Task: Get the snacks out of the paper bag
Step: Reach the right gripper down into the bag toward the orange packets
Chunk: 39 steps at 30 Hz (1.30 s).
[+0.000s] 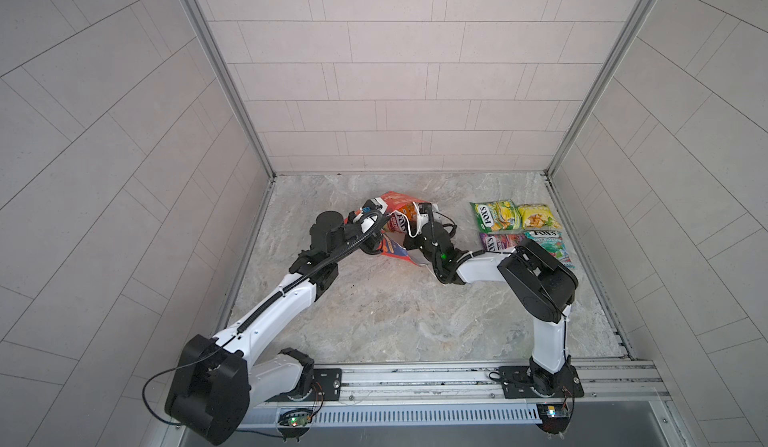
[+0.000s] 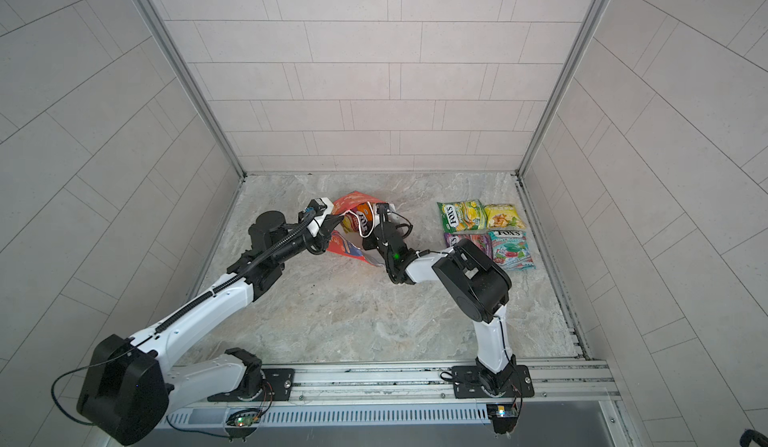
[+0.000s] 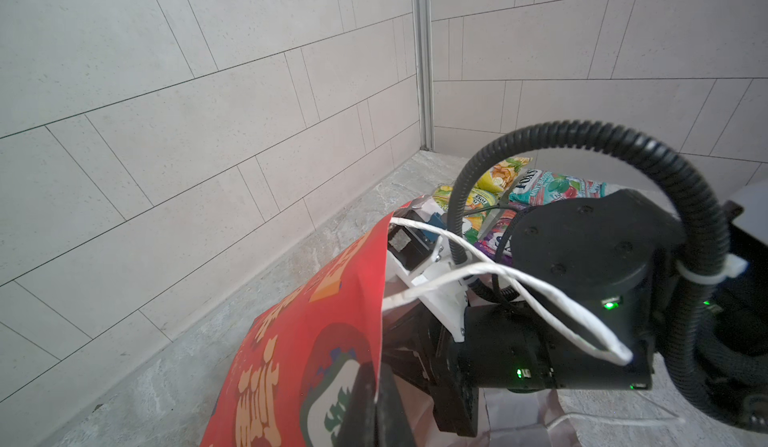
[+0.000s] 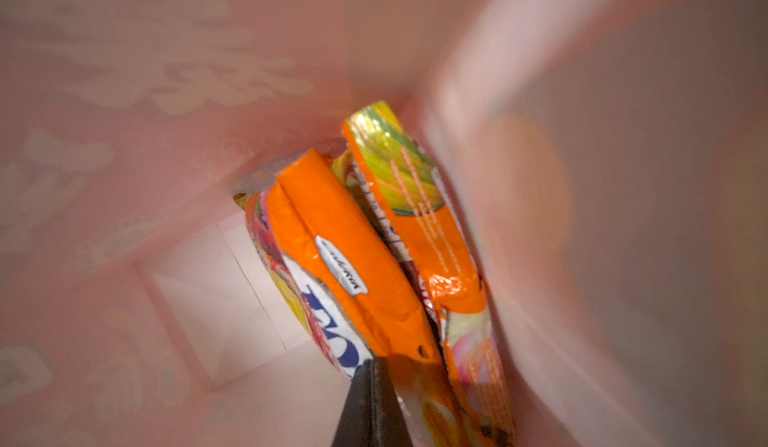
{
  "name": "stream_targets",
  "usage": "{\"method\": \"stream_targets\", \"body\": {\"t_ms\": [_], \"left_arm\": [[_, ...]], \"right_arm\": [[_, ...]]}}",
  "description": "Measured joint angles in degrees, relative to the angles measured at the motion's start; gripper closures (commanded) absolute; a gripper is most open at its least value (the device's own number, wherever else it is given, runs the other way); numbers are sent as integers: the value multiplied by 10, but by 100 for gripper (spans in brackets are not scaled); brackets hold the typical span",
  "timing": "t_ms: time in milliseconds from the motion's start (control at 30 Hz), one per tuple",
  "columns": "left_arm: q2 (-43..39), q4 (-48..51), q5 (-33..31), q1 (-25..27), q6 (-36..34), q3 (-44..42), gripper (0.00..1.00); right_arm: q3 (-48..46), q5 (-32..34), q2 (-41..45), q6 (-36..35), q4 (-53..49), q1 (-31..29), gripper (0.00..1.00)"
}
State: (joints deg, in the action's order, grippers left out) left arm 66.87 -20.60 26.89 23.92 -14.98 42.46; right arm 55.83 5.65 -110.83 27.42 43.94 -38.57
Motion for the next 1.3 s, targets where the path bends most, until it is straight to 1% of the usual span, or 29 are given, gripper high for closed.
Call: {"method": "stream_targets", "body": {"t_ms": [300, 333, 367, 400, 433, 500, 633, 733, 800, 867, 967, 1033, 1100, 1167, 1233, 1300], "left_arm": [[0, -1, -5, 0, -1, 0, 100], [0, -2, -6, 0, -1, 0, 100], [1, -2, -6, 0, -1, 0, 100], [1, -3, -5, 0, -1, 0, 100], [2, -4, -5, 0, -1, 0, 100], [3, -5, -5, 0, -1, 0, 100], [3, -5, -4, 0, -1, 0, 100], [3, -5, -3, 0, -2, 0, 100], [3, -5, -1, 0, -2, 0, 100], [5, -5, 1, 0, -2, 0, 100], [9, -4, 1, 0, -2, 0, 100], [11, -2, 0, 0, -2, -1, 100], [11, -1, 0, 0, -2, -1, 100], [11, -1, 0, 0, -2, -1, 100], [11, -1, 0, 0, -2, -1, 100], [11, -1, 0, 0, -2, -1, 100]], "right_arm": [[-56, -24, 63, -10, 44, 0, 100], [-61, -24, 67, -13, 46, 0, 93], [-63, -22, 68, -16, 48, 0, 81], [-64, -21, 68, -17, 50, 0, 73], [-65, -18, 68, -20, 50, 0, 68], [-65, -14, 67, -28, 52, 1, 63], [-52, -14, 53, -48, 63, 1, 47], [-29, -13, 29, -59, 64, 3, 43], [-16, -10, 12, -63, 67, 3, 35], [-2, -2, -6, -64, 66, 3, 32], [24, 7, -30, -60, 53, 3, 33], [41, 15, -40, -51, 41, 4, 38], [49, 26, -43, -42, 32, 3, 48], [57, 39, -46, -31, 21, 3, 68], [65, 51, -49, -23, 7, 4, 80], [72, 55, -51, -17, -3, 6, 89]]}}
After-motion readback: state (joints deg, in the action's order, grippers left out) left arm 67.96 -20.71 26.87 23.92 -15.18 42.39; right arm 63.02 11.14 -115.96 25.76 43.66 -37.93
